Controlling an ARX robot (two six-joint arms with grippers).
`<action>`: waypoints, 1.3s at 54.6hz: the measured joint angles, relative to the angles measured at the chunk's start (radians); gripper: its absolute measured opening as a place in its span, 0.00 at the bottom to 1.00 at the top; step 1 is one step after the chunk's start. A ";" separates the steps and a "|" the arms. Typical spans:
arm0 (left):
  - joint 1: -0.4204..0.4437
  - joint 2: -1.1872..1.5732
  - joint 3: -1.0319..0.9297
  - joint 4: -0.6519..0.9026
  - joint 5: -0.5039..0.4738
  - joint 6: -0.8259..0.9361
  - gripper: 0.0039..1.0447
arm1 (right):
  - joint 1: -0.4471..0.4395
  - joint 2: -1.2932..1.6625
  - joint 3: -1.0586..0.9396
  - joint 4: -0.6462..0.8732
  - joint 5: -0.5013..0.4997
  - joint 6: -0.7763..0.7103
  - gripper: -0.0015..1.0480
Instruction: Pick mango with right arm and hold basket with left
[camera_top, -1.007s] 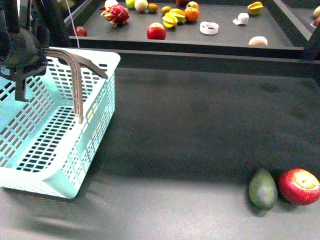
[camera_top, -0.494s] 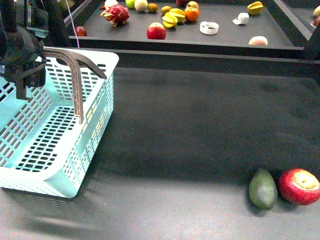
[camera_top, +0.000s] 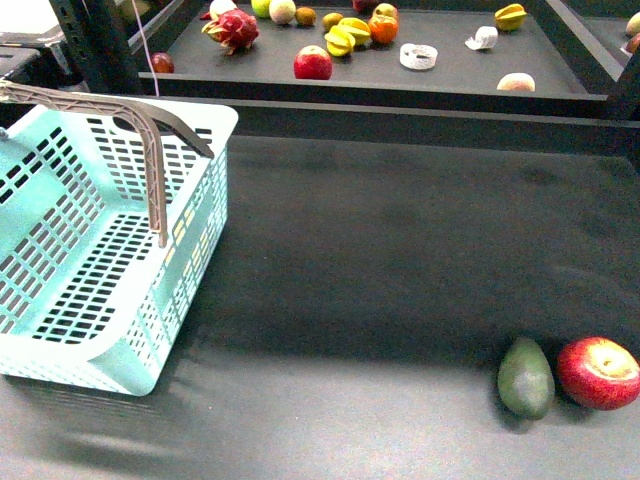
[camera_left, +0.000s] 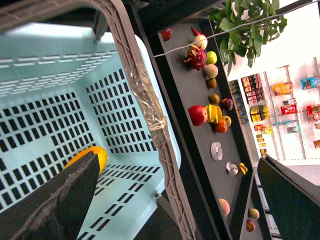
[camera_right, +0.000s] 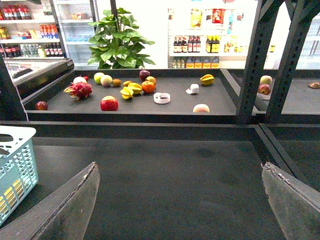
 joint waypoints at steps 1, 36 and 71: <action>0.013 -0.021 -0.018 0.002 0.006 0.017 0.95 | 0.000 0.000 0.000 0.000 0.000 0.000 0.92; 0.168 -0.250 -0.302 0.300 0.390 0.676 0.69 | 0.000 0.000 0.000 0.000 0.000 0.000 0.92; -0.083 -0.809 -0.527 0.008 0.151 1.056 0.04 | 0.000 0.000 0.000 0.000 0.000 0.000 0.92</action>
